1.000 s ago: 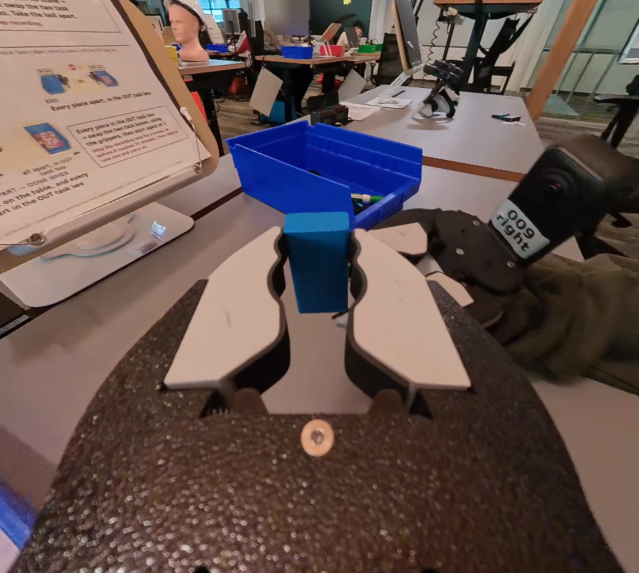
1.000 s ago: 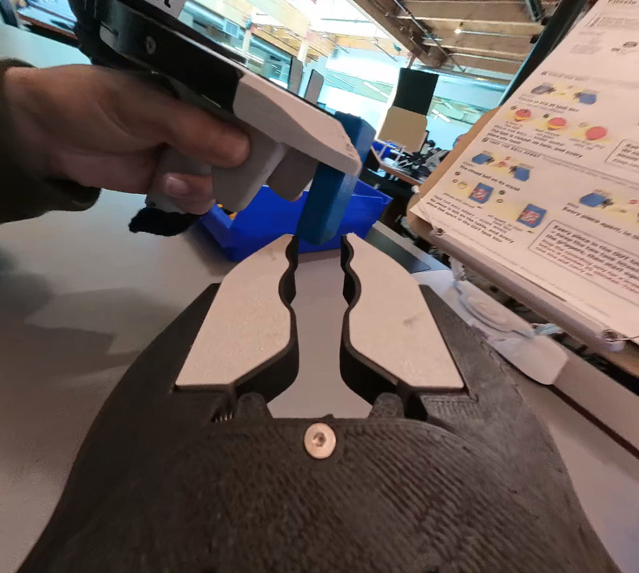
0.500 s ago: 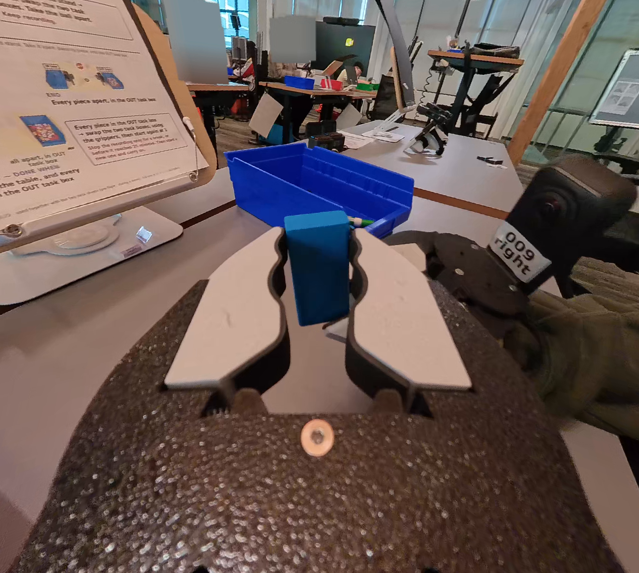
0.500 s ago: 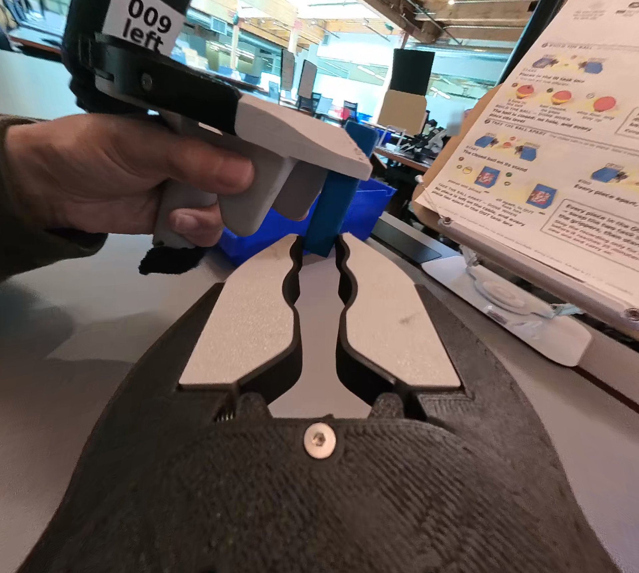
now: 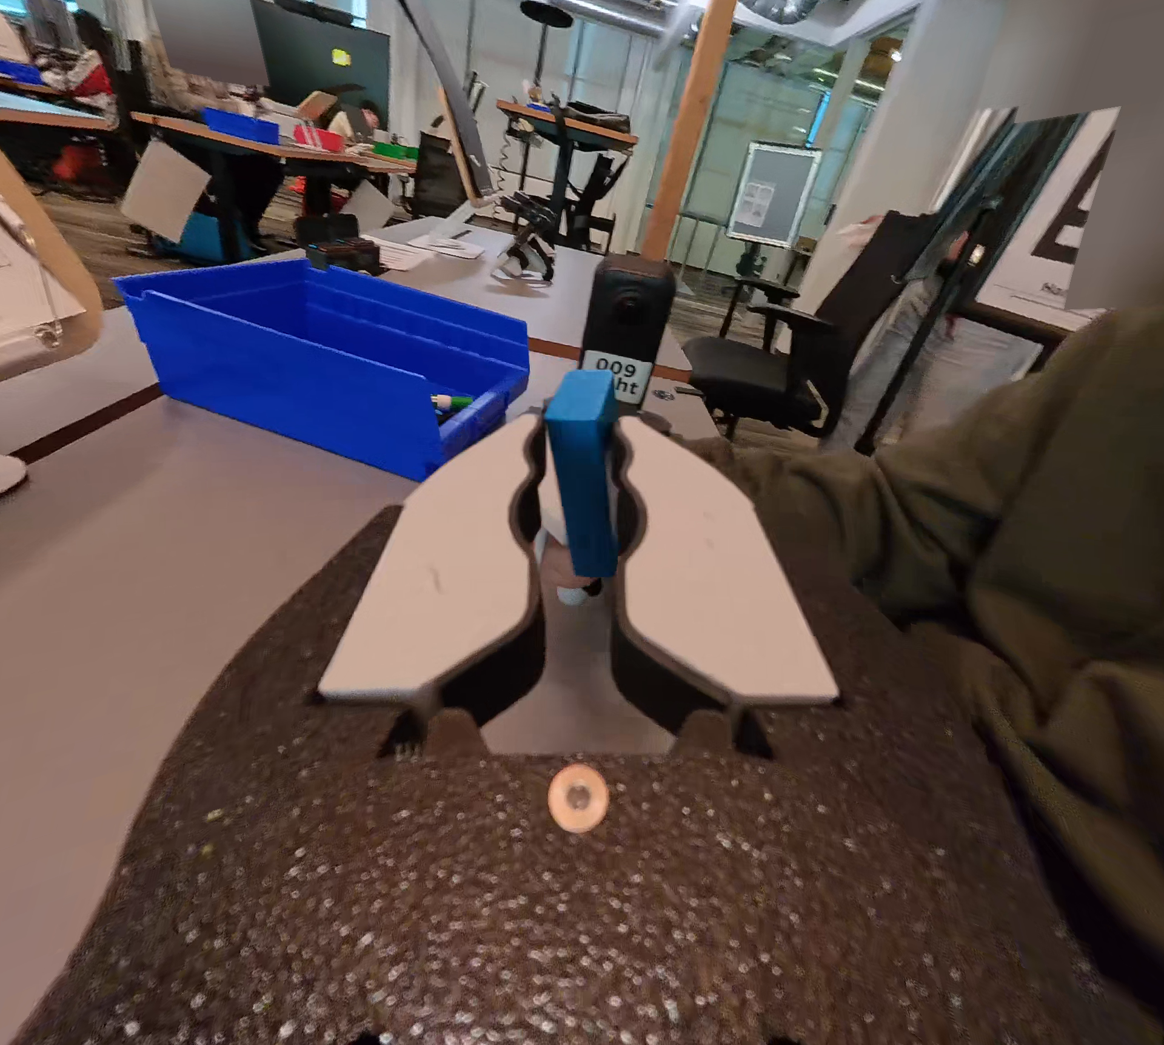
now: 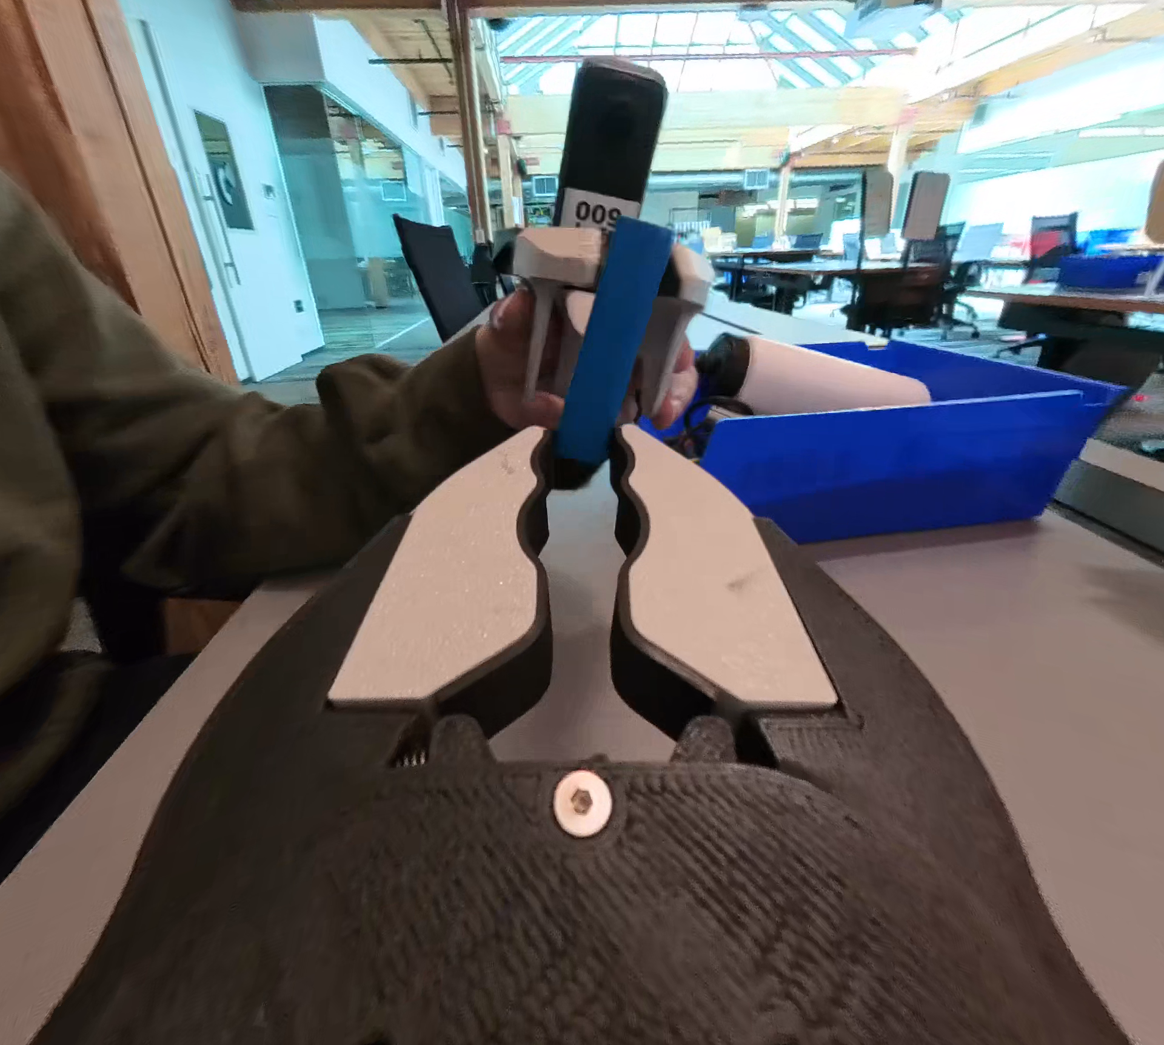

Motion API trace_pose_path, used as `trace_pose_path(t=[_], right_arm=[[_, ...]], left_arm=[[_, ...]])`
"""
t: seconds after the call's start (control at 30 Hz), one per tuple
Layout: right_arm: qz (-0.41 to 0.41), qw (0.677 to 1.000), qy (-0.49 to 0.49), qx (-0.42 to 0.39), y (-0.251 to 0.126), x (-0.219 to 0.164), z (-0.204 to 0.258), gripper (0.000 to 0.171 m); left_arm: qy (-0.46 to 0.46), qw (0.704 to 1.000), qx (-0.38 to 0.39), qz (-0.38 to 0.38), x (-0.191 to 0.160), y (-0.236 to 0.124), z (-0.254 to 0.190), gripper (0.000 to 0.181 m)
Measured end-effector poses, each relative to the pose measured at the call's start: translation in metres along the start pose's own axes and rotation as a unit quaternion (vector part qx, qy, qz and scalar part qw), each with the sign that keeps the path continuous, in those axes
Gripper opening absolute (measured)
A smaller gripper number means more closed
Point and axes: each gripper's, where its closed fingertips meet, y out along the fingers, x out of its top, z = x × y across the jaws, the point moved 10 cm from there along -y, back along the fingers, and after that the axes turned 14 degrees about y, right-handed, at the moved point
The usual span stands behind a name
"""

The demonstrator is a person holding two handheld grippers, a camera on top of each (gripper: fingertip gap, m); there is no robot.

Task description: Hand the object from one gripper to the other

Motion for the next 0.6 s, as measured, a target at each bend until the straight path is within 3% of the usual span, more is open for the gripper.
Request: trace_pose_path(t=[0.1, 0.17, 0.27, 0.33, 0.47, 0.6], right_arm=[[0.018, 0.999, -0.011, -0.034, 0.001, -0.003, -0.003, 0.016], [0.013, 0.996, -0.025, -0.09, 0.001, -0.005, -0.007, 0.019], [-0.024, 0.979, -0.057, -0.194, 0.0, -0.008, -0.012, 0.048], [-0.025, 0.97, -0.067, -0.234, 0.003, -0.01, -0.014, 0.057], [-0.028, 0.938, -0.107, -0.328, 0.003, -0.012, -0.014, 0.049], [-0.024, 0.917, -0.142, -0.371, 0.003, -0.009, -0.01, 0.042]], left_arm=[[0.018, 0.999, 0.011, 0.025, 0.0, 0.002, 0.0, 0.017], [0.055, 0.995, 0.058, 0.053, 0.0, 0.005, 0.0, 0.017], [0.09, 0.97, 0.202, 0.101, -0.002, 0.014, 0.003, 0.016], [0.101, 0.953, 0.264, 0.113, -0.006, 0.025, 0.0, 0.016], [0.113, 0.937, 0.308, 0.119, -0.012, 0.043, -0.01, 0.016], [0.104, 0.931, 0.333, 0.103, -0.015, 0.047, -0.012, 0.016]])
